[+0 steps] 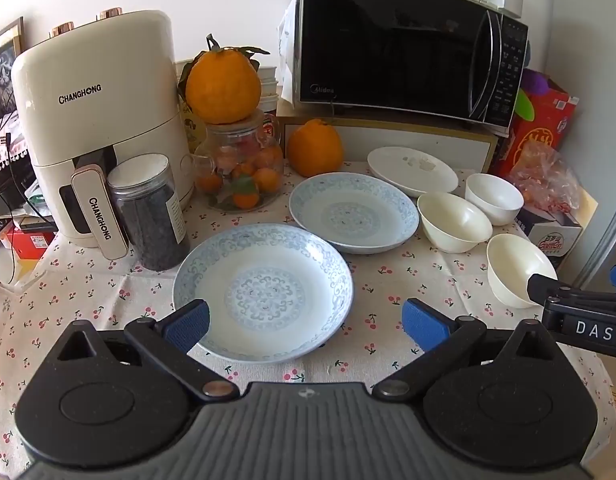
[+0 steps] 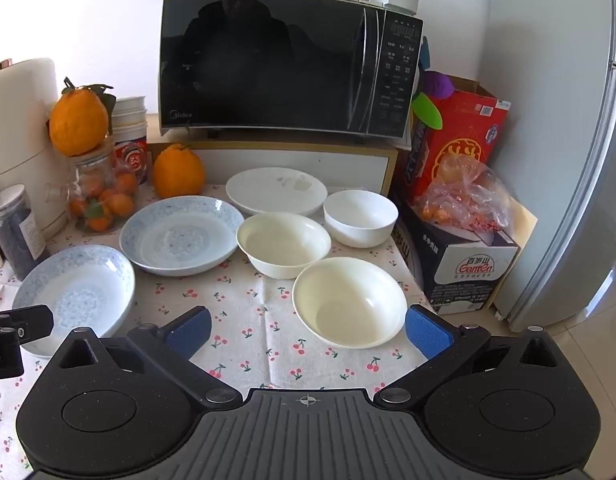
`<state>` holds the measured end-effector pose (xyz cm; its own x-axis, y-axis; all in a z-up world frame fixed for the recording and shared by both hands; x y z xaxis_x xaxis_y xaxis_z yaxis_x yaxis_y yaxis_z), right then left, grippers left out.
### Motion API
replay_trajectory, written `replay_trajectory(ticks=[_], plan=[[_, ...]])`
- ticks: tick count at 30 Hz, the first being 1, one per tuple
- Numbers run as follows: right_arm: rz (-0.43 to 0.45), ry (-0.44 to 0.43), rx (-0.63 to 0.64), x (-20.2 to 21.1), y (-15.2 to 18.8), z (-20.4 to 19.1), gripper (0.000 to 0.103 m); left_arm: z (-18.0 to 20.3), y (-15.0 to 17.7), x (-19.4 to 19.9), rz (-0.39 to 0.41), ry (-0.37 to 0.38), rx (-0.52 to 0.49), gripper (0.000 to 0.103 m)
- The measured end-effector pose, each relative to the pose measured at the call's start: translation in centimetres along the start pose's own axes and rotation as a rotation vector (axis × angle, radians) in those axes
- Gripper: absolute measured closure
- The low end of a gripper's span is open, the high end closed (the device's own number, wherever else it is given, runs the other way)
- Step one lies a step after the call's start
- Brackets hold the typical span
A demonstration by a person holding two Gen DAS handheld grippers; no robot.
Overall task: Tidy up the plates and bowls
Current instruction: 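Grasp the rim of the nearest blue-patterned plate with the left tool while the right tool grasps it too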
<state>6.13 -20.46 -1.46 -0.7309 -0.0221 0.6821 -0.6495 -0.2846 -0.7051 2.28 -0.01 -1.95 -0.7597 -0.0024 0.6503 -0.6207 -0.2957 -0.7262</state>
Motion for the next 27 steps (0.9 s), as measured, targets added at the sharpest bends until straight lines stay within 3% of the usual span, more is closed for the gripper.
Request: replay_trajectory(ticks=[9,15,19,21,22,24,27], plan=[[-0.007,-0.040,-0.008,-0.5,-0.1,-0.5,0.000,-0.9,-0.6,-0.3,-0.002,-0.016,0.019,0.000],[0.016,-0.150,-0.070,-0.7,-1.2,-0.5,0.000,-3.2,-1.9,-0.9,-0.025,-0.023,0.063,0.007],[0.011,-0.288,-0.152,-1.5,-2.7,-0.8,0.001,-5.4,-4.0,-1.8,-0.037,-0.042,0.132,0.009],[-0.001,-0.353,-0.159,-2.1,-3.6,-1.6,0.002,-6.2,-4.7,-2.8,-0.071,-0.034,0.178,0.015],[-0.008,-0.375,-0.158,-2.5,-4.0,-2.0,0.004,-6.6,-5.2,-3.2,-0.043,-0.056,0.151,0.018],[-0.038,-0.423,-0.151,-3.8,-4.9,-3.1,0.008,-7.1,-5.4,-4.3,-0.073,-0.061,0.159,0.025],[-0.121,-0.488,-0.138,-6.5,-5.7,-5.0,0.021,-8.0,-5.3,-6.3,-0.102,-0.023,0.222,0.037]])
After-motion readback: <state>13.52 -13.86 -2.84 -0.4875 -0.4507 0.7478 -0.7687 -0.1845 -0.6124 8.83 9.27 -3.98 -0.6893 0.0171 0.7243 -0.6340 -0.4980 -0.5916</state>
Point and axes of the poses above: each gripper's, at about its wrist camera, not at the fingertips, and x roughly against the way its jaws point, z to its right, y to its underside, the point moved 3 cm from there along -x, roughly the way its jaws point, and after that the axes turned 15 degrees about x, right-handed, at the moved point
